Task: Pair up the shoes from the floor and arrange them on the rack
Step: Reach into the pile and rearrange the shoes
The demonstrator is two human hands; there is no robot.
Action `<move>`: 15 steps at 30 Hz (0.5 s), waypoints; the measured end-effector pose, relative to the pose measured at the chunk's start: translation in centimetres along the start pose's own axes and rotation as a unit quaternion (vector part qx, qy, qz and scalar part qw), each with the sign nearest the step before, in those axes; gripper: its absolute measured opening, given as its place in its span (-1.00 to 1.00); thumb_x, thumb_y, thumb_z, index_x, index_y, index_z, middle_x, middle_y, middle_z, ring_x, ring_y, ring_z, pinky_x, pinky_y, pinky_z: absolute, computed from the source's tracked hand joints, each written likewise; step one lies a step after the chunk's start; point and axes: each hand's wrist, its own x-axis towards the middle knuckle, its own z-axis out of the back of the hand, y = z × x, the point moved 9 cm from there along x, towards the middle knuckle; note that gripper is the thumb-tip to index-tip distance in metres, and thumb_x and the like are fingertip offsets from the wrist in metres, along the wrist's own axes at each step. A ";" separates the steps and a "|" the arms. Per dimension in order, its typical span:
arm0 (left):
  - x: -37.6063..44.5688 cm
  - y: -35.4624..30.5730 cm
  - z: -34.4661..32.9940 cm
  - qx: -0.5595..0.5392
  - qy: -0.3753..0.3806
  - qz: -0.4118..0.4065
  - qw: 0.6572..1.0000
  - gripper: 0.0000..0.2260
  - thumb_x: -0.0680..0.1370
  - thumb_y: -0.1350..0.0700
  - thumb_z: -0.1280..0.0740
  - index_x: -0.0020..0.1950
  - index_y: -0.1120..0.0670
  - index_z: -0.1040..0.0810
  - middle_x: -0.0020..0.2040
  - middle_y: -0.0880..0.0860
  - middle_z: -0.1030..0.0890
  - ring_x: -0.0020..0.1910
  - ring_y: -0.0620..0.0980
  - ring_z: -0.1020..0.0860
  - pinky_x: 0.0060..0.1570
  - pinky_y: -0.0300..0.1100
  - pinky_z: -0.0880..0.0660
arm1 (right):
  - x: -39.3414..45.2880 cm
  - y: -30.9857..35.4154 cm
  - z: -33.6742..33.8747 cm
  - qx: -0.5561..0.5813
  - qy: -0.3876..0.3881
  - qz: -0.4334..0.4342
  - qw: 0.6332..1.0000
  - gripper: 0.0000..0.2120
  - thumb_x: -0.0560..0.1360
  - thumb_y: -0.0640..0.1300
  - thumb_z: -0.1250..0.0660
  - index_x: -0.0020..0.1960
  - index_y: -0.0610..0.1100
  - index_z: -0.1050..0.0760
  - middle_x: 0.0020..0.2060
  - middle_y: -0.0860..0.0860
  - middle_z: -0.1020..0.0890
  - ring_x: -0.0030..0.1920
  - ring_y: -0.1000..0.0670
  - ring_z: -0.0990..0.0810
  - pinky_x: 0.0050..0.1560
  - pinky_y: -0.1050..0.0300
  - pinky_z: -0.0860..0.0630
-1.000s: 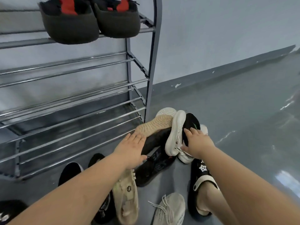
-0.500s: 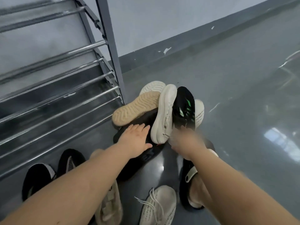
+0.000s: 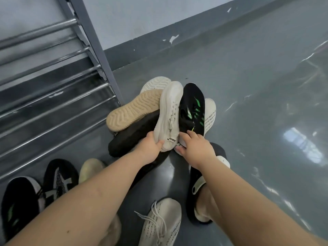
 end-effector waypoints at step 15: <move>-13.3 7.2 4.7 -0.392 0.081 0.082 0.913 -0.74 0.65 0.13 -0.10 0.29 0.18 -0.40 -0.08 0.14 -0.60 -0.17 0.04 -0.57 0.06 -0.11 -0.49 | -6.1 12.3 -0.8 0.425 0.032 -0.007 0.905 -0.09 0.47 0.16 -0.33 0.57 -0.05 0.17 0.45 0.01 -0.33 0.40 -0.06 -0.37 0.33 0.12 -0.31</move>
